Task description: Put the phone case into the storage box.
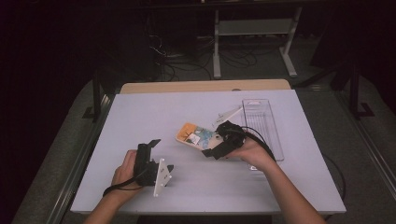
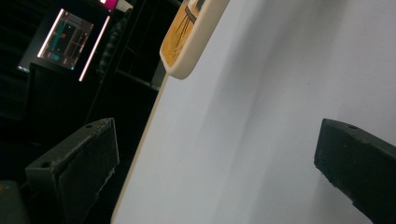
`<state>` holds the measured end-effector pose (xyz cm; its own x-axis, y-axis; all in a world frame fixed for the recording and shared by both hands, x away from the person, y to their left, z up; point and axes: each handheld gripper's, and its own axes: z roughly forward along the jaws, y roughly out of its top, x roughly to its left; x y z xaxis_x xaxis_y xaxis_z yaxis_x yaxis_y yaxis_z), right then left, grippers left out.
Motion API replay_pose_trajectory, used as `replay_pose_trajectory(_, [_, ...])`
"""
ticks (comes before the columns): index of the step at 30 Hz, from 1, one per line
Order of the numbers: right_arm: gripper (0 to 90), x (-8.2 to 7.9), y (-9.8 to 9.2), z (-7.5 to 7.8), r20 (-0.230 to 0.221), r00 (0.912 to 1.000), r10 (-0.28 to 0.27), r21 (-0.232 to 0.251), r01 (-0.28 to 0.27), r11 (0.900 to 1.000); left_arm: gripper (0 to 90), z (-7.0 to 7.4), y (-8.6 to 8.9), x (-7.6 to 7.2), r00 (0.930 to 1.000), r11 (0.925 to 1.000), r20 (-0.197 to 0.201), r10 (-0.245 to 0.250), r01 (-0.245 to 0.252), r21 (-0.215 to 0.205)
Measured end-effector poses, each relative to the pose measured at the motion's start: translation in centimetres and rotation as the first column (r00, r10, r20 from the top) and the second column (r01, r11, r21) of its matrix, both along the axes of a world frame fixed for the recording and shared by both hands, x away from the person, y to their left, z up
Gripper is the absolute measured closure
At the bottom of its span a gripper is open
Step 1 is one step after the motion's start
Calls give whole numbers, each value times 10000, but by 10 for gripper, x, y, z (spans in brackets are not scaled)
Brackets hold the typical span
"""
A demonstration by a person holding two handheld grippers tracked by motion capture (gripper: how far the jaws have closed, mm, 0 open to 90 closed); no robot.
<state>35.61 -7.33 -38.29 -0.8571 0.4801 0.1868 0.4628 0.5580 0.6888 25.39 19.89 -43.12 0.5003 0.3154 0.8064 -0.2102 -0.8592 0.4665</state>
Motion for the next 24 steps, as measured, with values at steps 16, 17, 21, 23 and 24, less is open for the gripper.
replay_pose_trajectory(16, [101, 1, 5, -1, -90, 9999, 142, 198, -140, 9997, 0, -3, -17, -2, 9881, 9945, 1478, -428, 280, 1010])
replay_pose_trajectory(17, [101, 1, 5, -2, -56, 9999, 164, 192, -162, 9997, 0, -3, -18, -2, 9863, 9941, 1585, -464, 300, 1042])
replay_pose_trajectory(21, [101, 1, 9, -2, -19, 9997, 240, 180, -240, 9995, 0, -4, -21, -1, 9815, 9920, 1837, -534, 311, 1221])
replay_pose_trajectory(23, [101, 0, 11, -1, -88, 9996, 257, 230, -255, 9994, 0, -4, -23, -1, 9790, 9908, 1958, -576, 320, 1314])
replay_pose_trajectory(24, [101, 0, 12, -1, -79, 9995, 295, 258, -292, 9992, 0, -4, -24, 0, 9786, 9905, 1974, -582, 320, 1335])
